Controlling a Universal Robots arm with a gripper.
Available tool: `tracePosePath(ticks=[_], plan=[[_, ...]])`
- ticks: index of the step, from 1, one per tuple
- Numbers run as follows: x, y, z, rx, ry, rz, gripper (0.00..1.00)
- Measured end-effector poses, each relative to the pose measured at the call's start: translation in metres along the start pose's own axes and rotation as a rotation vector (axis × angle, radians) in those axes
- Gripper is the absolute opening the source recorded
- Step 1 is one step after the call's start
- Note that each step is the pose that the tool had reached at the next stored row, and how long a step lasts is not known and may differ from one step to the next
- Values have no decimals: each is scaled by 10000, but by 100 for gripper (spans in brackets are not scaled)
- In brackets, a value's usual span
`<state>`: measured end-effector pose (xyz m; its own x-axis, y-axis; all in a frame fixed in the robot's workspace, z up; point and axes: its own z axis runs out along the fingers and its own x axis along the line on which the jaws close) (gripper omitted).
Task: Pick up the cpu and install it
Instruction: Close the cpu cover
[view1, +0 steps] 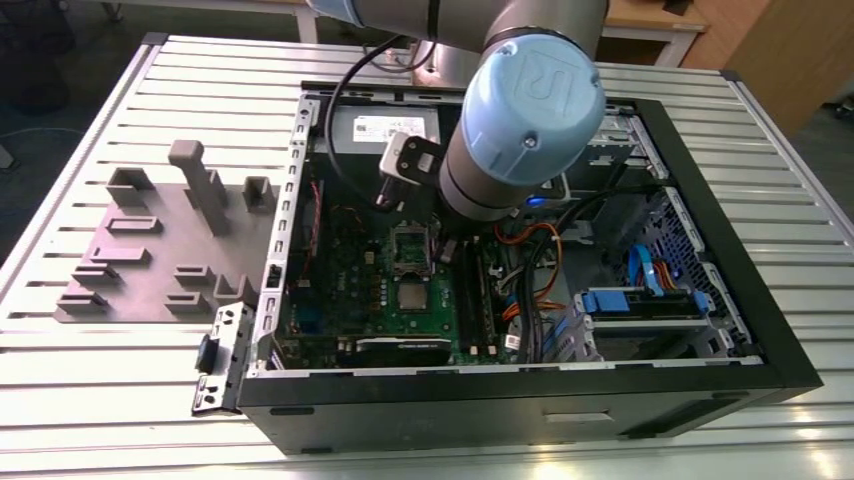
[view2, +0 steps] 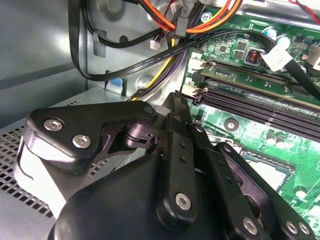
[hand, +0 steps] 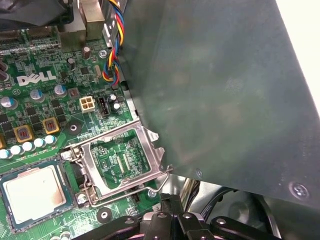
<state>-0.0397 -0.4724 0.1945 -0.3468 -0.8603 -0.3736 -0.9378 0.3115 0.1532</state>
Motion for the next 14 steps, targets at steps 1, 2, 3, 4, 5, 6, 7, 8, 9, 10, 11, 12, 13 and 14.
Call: tracePosePath(ticks=[1, 2, 3, 4, 5, 6, 7, 8, 9, 10, 11, 12, 13, 14], plan=[[2, -1, 5, 2, 0, 5, 11], [5, -1, 10, 4, 1, 9, 11], [7, -2, 14, 4, 1, 11, 11], [8, -3, 18, 6, 0, 14, 11], [10, -3, 22, 7, 0, 18, 11], [11, -4, 26, 8, -1, 20, 11], [12, -5, 30, 9, -2, 22, 11], [13, -5, 34, 10, -1, 25, 11], [13, -5, 35, 11, 1, 26, 11], [13, -5, 37, 10, -2, 26, 11], [12, -5, 39, 10, -5, 26, 11], [13, -5, 42, 9, -7, 26, 11], [14, -5, 47, 9, -10, 25, 11], [16, -4, 50, 9, -8, 26, 11]])
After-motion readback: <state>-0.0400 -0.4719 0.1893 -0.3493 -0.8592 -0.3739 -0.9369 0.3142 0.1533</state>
